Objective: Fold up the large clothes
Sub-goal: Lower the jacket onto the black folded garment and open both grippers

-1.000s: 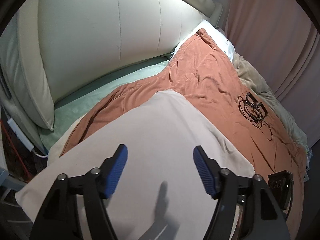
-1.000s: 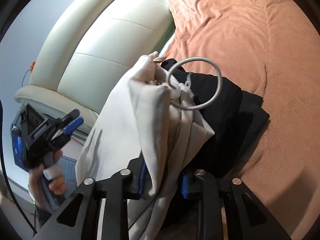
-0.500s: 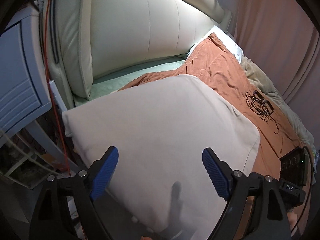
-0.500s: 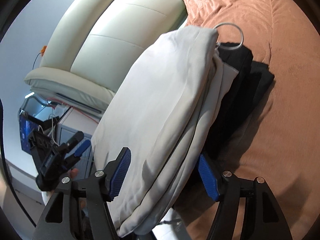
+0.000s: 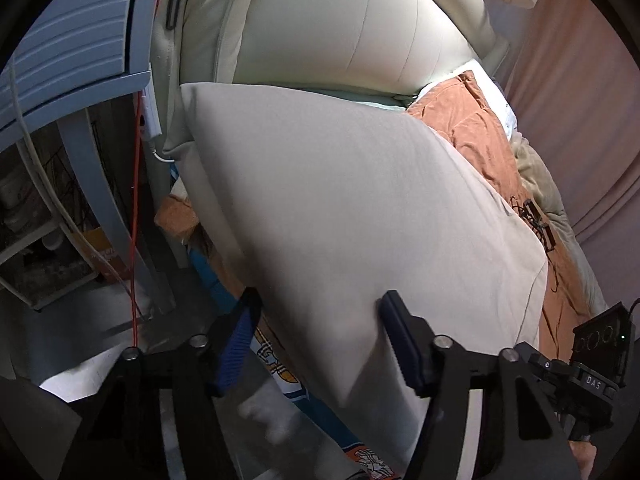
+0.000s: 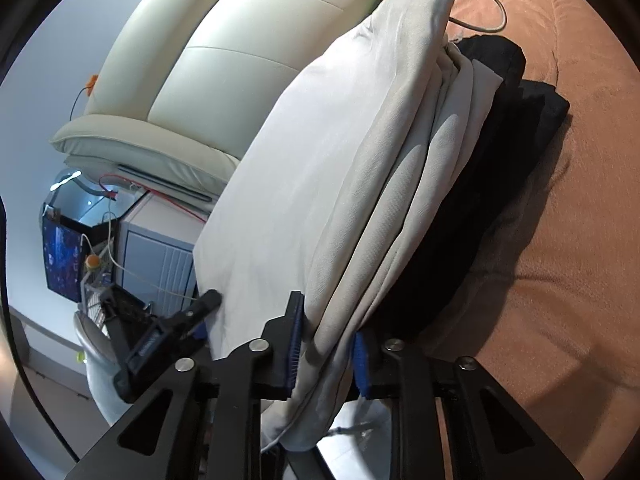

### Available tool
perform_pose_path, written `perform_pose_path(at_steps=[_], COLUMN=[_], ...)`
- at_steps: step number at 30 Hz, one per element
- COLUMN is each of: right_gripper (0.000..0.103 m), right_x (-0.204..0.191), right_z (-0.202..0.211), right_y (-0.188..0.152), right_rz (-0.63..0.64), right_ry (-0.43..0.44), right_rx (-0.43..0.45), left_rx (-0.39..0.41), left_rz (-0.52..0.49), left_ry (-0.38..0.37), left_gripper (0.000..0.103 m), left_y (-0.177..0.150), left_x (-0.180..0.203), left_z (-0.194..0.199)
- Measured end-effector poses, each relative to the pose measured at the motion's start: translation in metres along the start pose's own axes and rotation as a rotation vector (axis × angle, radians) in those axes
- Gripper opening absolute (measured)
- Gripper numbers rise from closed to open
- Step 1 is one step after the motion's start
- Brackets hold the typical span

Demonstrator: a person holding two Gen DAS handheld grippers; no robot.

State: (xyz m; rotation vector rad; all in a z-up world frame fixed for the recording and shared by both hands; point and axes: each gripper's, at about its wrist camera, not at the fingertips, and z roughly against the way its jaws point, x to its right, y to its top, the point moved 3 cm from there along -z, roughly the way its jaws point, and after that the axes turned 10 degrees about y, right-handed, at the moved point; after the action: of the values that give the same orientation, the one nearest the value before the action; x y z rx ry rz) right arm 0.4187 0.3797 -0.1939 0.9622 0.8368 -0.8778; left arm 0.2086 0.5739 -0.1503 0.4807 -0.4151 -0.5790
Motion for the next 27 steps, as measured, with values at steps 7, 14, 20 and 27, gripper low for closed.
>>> perform_pose_path(at_steps=[7,14,20,27], right_gripper=[0.016,0.016,0.026,0.065], right_x=[-0.018,-0.013,0.002,-0.017], right_z=[-0.007,-0.017,-0.007,0.038], right_y=[0.021,0.021,0.01,0.008], right_rz=[0.041,0.054,0.025,0.058], right_ry=[-0.005,-0.091,-0.17,-0.204], right_rx=[0.021,0.009,-0.007,0.029], left_rx=[0.007,0.004,0.004,0.053], left_rz=[-0.004,-0.02,-0.028,-0.07], left_ry=[0.034,0.058,0.073,0.085], left_gripper=[0.048,0.049,0.052,0.052], left_y=[0.03,0.025,0.01,-0.002], left_x=[0.011,0.01,0.011,0.024], left_z=[-0.011,-0.021,-0.012,0.025])
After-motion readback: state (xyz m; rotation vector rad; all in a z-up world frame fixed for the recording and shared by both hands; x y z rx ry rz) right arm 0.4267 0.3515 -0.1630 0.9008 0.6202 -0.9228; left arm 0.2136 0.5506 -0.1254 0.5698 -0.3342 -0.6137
